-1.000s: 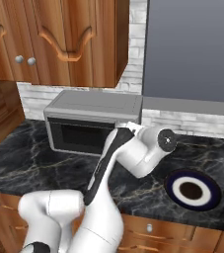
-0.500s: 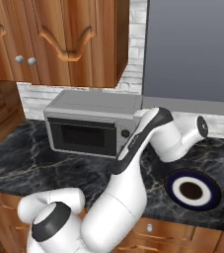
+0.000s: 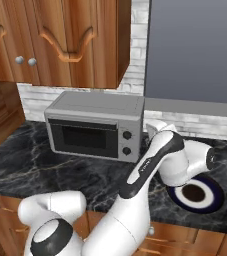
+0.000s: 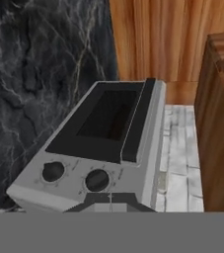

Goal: Pull the toaster oven rack outwards. Pick up the baguette from the plate and place it on the toaster oven rack. Close the toaster oven door fully and set the temperature to the lowest setting.

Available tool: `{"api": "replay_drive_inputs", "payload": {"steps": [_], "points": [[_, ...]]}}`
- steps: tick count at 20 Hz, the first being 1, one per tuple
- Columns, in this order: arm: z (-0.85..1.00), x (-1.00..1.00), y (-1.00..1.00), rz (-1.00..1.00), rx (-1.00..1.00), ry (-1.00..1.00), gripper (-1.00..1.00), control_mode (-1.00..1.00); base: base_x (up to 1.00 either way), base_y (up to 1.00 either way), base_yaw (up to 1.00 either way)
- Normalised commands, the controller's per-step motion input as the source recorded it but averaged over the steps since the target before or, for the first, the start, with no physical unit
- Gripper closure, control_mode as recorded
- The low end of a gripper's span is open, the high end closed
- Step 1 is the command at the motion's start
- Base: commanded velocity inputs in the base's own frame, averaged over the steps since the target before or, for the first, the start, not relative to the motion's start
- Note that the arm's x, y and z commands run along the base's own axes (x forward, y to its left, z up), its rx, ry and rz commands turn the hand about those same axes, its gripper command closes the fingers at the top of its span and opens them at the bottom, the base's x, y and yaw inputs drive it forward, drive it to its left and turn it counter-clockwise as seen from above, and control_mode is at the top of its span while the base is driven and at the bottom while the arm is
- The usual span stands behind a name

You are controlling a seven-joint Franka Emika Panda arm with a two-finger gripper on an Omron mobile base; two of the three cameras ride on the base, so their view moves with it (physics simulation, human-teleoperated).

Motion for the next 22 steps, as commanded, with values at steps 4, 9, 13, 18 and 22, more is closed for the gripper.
{"api": "replay_drive_inputs", "payload": {"steps": [4, 9, 13, 18, 22], "points": [[-0.03, 0.0, 0.66, -0.22, 0.01, 0.13, 1.0, -1.0, 0.0, 0.0, 0.0], [0.0, -0.02, 0.07, -0.03, 0.19, 0.12, 1.0, -1.0, 0.0, 0.0, 0.0], [0.0, 0.0, -0.28, 0.0, 0.33, -0.01, 1.0, -1.0, 0.0, 0.0, 0.0], [-0.02, 0.0, -0.13, -0.01, 0.19, -0.04, 1.0, -1.0, 0.0, 0.0, 0.0], [-0.01, 0.0, 0.12, -0.07, 0.02, 0.05, 1.0, -1.0, 0.0, 0.0, 0.0]]}}
